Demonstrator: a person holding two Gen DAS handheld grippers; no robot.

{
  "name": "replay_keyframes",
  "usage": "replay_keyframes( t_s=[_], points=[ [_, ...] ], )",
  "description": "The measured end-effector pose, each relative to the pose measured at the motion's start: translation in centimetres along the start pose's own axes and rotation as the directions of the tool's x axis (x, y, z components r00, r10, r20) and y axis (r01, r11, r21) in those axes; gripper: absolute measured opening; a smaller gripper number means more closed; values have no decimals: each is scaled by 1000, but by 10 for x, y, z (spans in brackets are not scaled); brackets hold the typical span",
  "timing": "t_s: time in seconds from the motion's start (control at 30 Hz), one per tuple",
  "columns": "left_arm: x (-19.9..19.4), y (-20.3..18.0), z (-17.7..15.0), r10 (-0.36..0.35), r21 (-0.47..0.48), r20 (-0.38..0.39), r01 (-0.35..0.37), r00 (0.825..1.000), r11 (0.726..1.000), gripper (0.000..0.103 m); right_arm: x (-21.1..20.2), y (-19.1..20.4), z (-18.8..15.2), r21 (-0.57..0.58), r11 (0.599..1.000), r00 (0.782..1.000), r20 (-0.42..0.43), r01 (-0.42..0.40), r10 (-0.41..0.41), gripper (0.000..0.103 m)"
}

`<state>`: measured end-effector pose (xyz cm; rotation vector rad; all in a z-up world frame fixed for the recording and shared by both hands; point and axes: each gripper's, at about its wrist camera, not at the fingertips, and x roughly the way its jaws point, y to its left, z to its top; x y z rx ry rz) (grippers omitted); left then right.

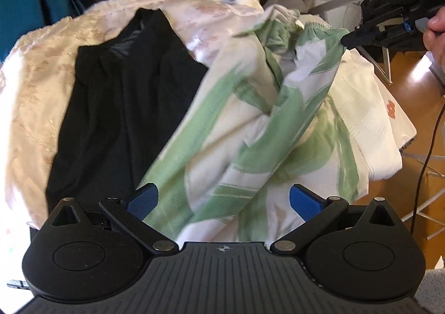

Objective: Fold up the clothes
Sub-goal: 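Close the right gripper on the green leaf-print garment's edge, then lift the garment with the right gripper while the left gripper grasps another edge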

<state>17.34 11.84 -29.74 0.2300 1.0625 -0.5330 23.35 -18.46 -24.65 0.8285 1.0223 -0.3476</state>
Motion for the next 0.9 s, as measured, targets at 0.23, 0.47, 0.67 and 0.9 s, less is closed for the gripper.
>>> replay_keyframes(
  t_s=[0.23, 0.47, 0.67, 0.9],
  points=[
    [7, -4, -17, 51, 24, -36, -50, 998, 998, 103, 29, 1, -15, 62, 998, 996, -89, 10, -4, 41],
    [9, 2, -33, 84, -8, -64, -85, 994, 996, 103, 70, 14, -35, 33, 996, 984, -163, 82, -75, 42],
    [14, -3, -39, 102, 30, -59, -101, 993, 994, 103, 84, 23, -44, 132, 990, 983, -174, -40, 62, 3],
    [32, -15, -27, 73, 114, -68, -65, 995, 991, 103, 31, 66, -33, 69, 955, 944, -148, -288, 296, 3]
  ],
)
